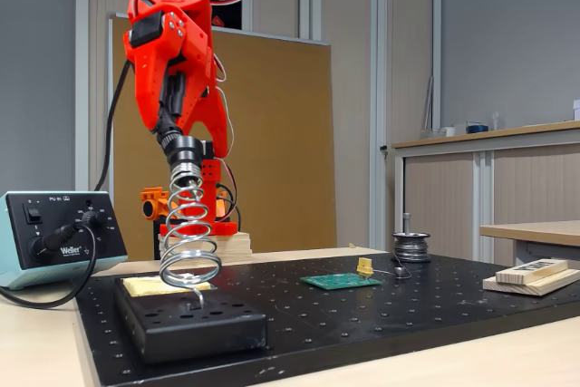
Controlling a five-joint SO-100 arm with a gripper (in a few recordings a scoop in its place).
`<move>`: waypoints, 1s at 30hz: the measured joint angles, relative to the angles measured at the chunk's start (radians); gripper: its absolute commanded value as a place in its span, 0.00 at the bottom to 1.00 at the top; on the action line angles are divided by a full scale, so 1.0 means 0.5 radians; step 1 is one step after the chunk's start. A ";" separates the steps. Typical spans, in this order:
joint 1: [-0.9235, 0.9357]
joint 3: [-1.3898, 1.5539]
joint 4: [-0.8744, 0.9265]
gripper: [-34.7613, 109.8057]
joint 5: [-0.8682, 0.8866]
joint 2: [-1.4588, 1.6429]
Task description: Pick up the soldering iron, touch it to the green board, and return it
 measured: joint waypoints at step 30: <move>0.000 1.270 -0.295 0.40 -0.469 0.638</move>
